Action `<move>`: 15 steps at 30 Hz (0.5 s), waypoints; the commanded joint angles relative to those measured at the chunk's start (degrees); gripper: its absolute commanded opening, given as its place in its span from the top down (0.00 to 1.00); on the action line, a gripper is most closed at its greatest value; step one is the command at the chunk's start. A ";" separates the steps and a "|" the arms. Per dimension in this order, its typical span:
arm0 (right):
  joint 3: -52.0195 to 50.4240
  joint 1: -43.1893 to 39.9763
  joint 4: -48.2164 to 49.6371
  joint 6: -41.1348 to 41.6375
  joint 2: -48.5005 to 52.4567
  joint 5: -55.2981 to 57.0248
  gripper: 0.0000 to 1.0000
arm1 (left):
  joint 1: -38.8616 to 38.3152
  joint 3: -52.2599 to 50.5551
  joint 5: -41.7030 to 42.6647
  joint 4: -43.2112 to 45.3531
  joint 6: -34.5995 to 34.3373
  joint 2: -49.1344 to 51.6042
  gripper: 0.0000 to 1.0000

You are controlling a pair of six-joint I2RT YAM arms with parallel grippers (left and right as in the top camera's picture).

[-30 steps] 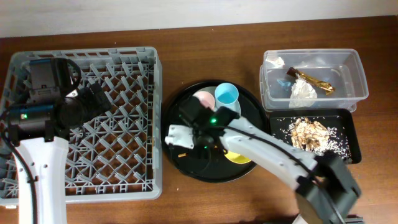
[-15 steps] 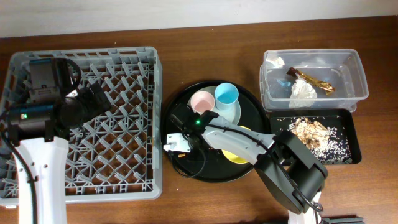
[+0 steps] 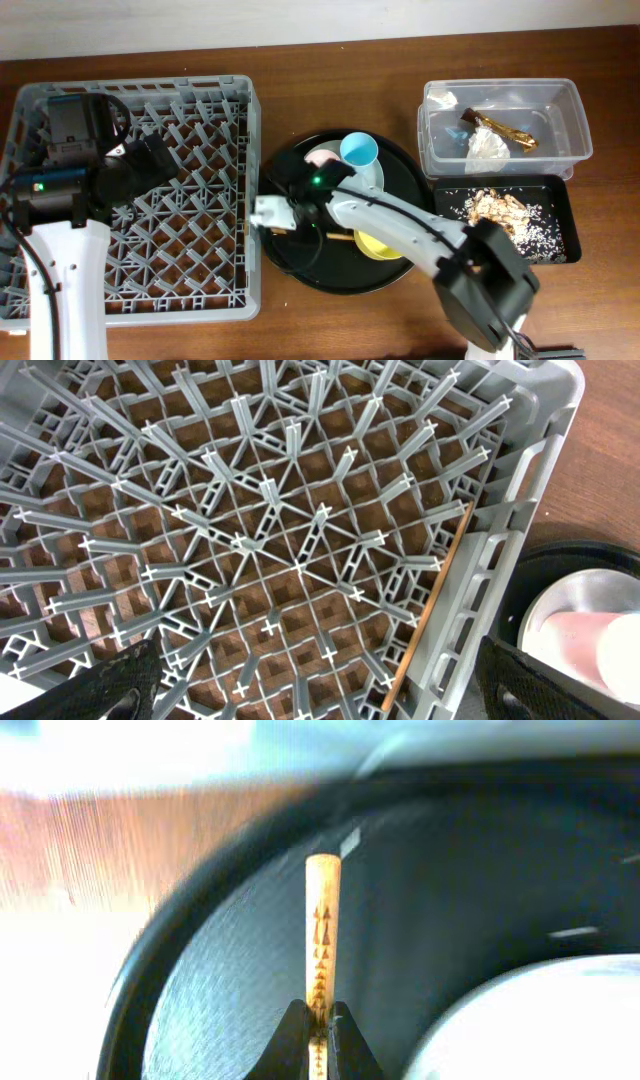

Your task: Sort waste into correct bins and load items into the dishwasher rack

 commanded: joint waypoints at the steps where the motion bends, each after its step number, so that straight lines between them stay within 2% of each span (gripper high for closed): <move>1: 7.56 -0.02 -0.07 10.88 -4.94 -1.11 0.96 | 0.15 0.31 0.39 -0.07 -0.59 -0.83 0.01; 3: 9.86 -0.09 -0.07 16.85 -5.20 -1.11 0.96 | 0.15 0.31 0.42 -0.07 -0.57 -0.83 0.01; 6: 11.23 -0.07 2.47 30.56 -5.20 -1.16 0.96 | 0.15 0.31 0.39 -0.07 -0.57 -0.83 0.01; 9: 12.72 -0.46 9.64 47.21 -5.22 -1.09 0.96 | 0.15 0.31 0.39 -0.09 -0.57 -0.83 0.01; 11: 16.59 -1.97 8.26 59.01 -5.22 -1.64 0.96 | 0.15 0.31 0.39 -0.07 -0.57 -0.83 0.01; 15: 20.74 -3.82 7.41 70.62 -5.22 -5.57 0.96 | 0.15 0.31 0.39 -0.07 -0.59 -0.83 0.01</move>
